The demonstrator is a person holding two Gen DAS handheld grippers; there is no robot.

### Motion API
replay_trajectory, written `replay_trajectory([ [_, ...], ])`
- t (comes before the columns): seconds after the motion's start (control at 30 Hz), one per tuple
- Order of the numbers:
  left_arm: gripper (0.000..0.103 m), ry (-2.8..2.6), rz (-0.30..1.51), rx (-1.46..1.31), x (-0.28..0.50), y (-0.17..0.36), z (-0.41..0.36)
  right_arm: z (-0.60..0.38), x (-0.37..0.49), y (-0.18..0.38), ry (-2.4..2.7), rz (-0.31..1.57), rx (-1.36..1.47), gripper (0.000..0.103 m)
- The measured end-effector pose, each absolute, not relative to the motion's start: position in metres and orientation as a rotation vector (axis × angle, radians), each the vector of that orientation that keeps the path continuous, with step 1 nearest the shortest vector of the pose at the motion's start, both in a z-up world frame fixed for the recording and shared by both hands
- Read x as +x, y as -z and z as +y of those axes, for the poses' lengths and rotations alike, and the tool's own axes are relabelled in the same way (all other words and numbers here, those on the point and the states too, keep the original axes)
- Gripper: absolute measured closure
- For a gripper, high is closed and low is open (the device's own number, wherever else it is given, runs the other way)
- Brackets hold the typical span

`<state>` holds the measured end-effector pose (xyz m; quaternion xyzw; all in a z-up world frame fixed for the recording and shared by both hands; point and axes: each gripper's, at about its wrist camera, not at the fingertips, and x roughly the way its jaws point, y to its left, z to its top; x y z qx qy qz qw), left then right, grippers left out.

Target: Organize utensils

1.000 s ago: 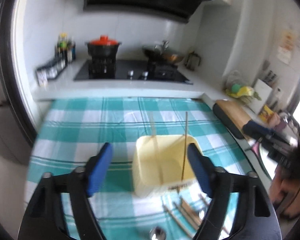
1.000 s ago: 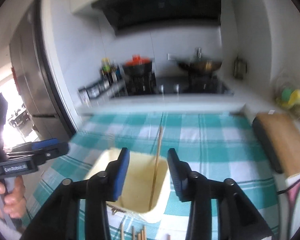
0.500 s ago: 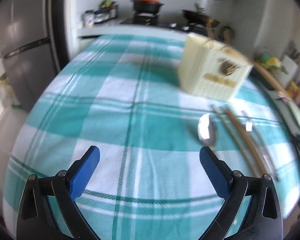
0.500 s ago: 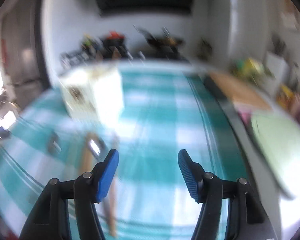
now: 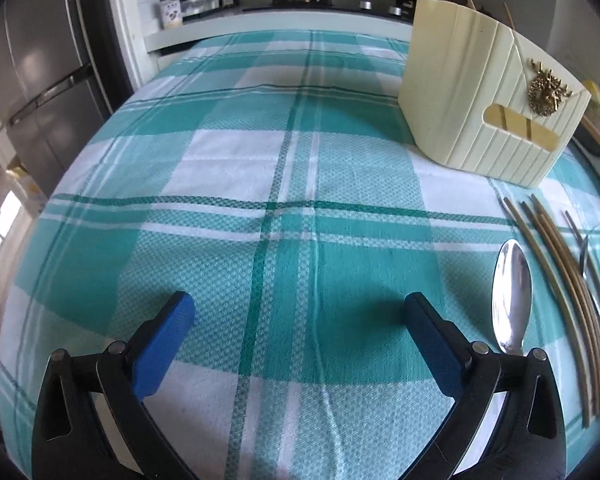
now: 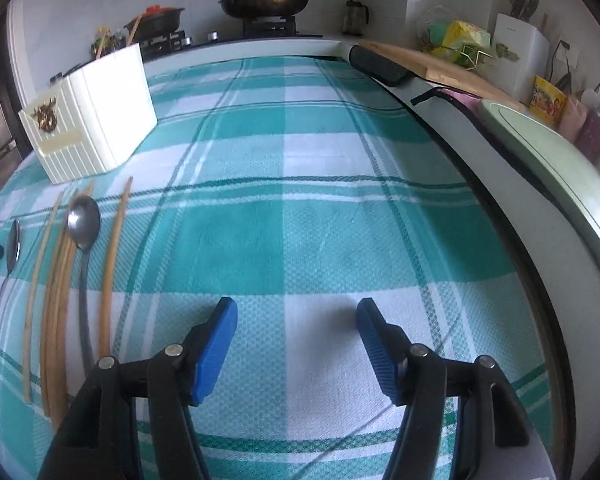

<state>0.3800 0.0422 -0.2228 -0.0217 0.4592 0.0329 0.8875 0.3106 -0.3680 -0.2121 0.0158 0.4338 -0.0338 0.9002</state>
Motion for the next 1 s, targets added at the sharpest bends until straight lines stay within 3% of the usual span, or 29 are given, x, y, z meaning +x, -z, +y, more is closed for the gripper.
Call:
replay_trajectory([
  [1.0,0.0,-0.066,0.955,-0.05,0.3797,0.2221,0.0441,-0.3657,0.3122,0.2136,0.077,0.9,0.023,0.037],
])
